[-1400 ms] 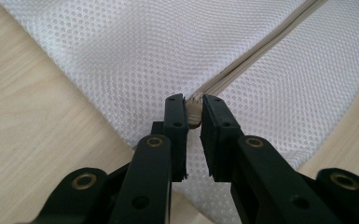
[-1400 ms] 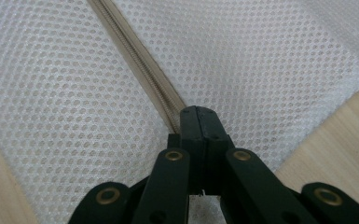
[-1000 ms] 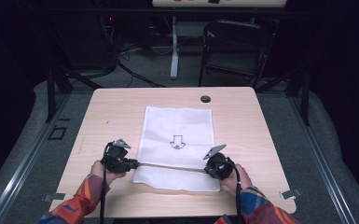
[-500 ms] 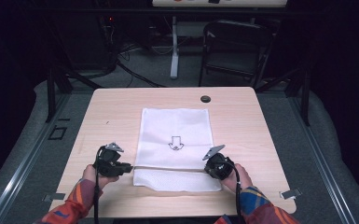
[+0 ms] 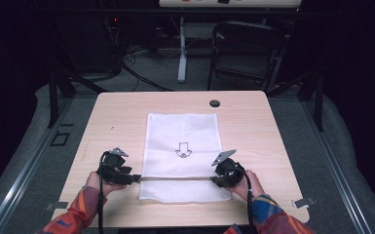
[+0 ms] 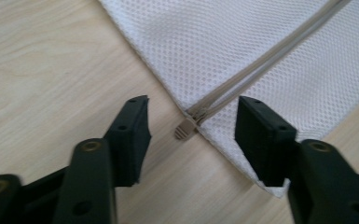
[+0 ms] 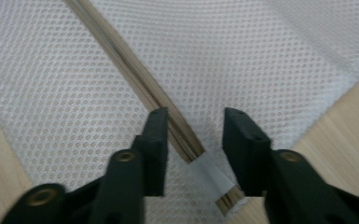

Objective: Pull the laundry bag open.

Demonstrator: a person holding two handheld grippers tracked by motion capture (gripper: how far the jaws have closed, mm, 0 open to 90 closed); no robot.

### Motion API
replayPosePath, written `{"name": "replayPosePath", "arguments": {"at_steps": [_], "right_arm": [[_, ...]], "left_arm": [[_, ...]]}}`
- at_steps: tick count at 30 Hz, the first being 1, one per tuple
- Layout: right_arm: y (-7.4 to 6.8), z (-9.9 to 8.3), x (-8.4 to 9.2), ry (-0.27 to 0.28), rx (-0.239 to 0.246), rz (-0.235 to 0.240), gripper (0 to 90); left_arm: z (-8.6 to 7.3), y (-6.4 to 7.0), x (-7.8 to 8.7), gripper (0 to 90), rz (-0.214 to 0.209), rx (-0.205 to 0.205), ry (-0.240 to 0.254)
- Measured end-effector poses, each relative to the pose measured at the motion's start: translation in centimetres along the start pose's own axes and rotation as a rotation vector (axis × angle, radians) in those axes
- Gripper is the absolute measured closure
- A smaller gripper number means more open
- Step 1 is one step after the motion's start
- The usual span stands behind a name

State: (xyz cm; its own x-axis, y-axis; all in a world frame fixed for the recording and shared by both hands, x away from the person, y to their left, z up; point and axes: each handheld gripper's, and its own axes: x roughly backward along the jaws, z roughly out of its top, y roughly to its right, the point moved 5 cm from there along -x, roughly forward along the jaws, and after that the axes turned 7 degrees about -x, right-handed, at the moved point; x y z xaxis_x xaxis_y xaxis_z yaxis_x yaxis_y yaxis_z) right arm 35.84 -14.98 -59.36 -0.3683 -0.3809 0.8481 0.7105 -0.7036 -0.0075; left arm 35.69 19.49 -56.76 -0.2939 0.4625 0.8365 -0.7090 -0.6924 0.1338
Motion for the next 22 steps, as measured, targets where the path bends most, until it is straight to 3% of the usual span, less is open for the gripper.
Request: {"name": "replayPosePath", "arguments": {"at_steps": [4, 8, 13, 22], "right_arm": [[0.5, 0.3, 1.1, -0.005, -0.059, -0.017, 24.9], [1.7, -0.2, 2.3, 0.002, -0.09, -0.028, 10.5], [3.6, -1.3, 3.3, 0.008, -0.142, -0.066, 0.9], [6.0, -2.6, 4.1, 0.024, -0.198, -0.1, 0.0]], "left_arm": [[0.2, -0.4, 0.7, 26.3, 0.009, 0.023, 0.046], [0.3, -1.0, 1.1, 15.4, 0.036, 0.042, 0.072], [0.0, -1.9, 1.4, 10.3, 0.087, 0.067, 0.075], [-0.4, -3.3, 0.9, 2.7, 0.149, 0.103, 0.038]]}}
